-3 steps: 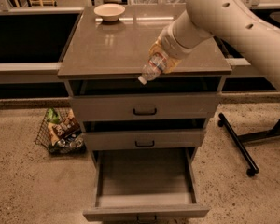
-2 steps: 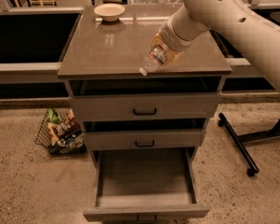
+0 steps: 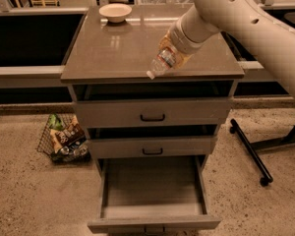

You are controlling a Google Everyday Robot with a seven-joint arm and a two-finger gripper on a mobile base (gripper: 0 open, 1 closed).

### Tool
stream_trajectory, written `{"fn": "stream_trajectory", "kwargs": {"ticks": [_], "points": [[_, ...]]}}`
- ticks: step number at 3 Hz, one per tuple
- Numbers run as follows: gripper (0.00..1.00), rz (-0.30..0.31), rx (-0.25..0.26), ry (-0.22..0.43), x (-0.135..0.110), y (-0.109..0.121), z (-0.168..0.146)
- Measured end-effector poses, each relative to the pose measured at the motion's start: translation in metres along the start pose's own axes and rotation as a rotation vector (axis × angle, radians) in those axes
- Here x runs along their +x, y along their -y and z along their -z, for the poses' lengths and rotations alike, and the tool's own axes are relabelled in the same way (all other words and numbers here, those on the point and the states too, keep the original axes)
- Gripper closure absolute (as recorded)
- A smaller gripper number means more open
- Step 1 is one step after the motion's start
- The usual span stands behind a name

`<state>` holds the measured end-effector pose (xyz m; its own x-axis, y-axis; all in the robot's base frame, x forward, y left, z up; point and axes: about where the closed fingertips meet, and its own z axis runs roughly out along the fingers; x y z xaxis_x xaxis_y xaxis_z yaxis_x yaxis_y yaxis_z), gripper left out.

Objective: Pick water bottle from bottom drawer and place on counter

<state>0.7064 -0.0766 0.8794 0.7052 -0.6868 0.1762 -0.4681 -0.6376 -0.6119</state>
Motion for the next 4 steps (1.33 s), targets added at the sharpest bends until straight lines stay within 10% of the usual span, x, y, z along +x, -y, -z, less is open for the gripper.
{"fn": "stream_trajectory", "kwargs": {"ticks": [4], "points": [[1.0,-0.174,0.126,0.087,0.074,0.041,-0.058]]}}
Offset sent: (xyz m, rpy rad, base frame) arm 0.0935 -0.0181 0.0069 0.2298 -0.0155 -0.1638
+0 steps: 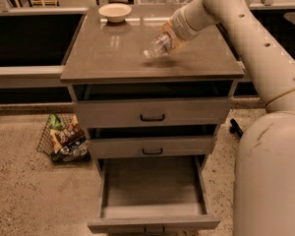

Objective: Pick water bottle from bottom drawer and place on counter

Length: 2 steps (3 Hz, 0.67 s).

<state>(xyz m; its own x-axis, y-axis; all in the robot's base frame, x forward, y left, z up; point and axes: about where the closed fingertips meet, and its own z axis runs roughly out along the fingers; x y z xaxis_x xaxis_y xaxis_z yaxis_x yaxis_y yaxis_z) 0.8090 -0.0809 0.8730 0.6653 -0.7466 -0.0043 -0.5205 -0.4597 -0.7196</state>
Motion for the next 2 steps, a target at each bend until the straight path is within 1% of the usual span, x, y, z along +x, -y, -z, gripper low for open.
{"fn": "stream_trajectory", "kwargs": {"ticks": [1,2], "points": [[1.0,-0.001,0.0,0.006,0.0008,0.0004,-0.0008],[1.0,-0.058,-0.009,-0.016,0.005,0.001,-0.0039]]}}
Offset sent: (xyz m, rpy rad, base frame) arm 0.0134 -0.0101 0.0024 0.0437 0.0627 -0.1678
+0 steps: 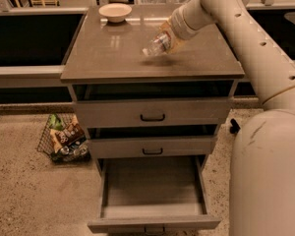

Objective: Pick water bottle from bottom drawer and place on counter

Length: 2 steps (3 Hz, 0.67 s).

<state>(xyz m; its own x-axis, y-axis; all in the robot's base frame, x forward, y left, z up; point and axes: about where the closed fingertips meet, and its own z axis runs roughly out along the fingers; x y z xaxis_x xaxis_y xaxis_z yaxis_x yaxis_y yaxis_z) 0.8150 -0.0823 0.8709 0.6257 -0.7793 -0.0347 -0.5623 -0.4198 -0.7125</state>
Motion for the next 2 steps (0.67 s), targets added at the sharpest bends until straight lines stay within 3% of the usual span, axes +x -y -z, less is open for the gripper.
{"fn": "stream_trajectory", "kwargs": {"ticks": [1,2], "points": [[1.0,-0.116,0.013,-0.034,0.002,0.007,0.007],[1.0,-0.269,0.023,-0.077,0.005,0.01,0.02]]}}
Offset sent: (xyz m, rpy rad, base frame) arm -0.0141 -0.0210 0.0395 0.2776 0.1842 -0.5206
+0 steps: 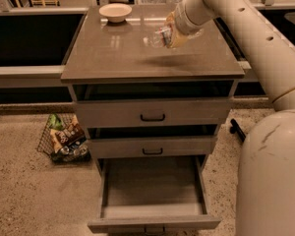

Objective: Pick water bottle from bottom drawer and place on counter

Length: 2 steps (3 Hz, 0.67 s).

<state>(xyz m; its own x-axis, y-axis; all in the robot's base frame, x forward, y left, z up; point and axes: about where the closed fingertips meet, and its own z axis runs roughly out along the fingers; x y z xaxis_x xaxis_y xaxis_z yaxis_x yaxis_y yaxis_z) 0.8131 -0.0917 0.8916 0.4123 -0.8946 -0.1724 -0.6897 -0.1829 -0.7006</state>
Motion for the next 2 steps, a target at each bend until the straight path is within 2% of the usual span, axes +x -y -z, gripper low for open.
{"fn": "stream_trajectory", "kwargs": {"ticks": [1,2], "points": [[1.0,-0.215,0.006,0.042,0.005,-0.006,0.005],[1.0,-0.405,0.013,0.12,0.006,-0.017,0.001]]}}
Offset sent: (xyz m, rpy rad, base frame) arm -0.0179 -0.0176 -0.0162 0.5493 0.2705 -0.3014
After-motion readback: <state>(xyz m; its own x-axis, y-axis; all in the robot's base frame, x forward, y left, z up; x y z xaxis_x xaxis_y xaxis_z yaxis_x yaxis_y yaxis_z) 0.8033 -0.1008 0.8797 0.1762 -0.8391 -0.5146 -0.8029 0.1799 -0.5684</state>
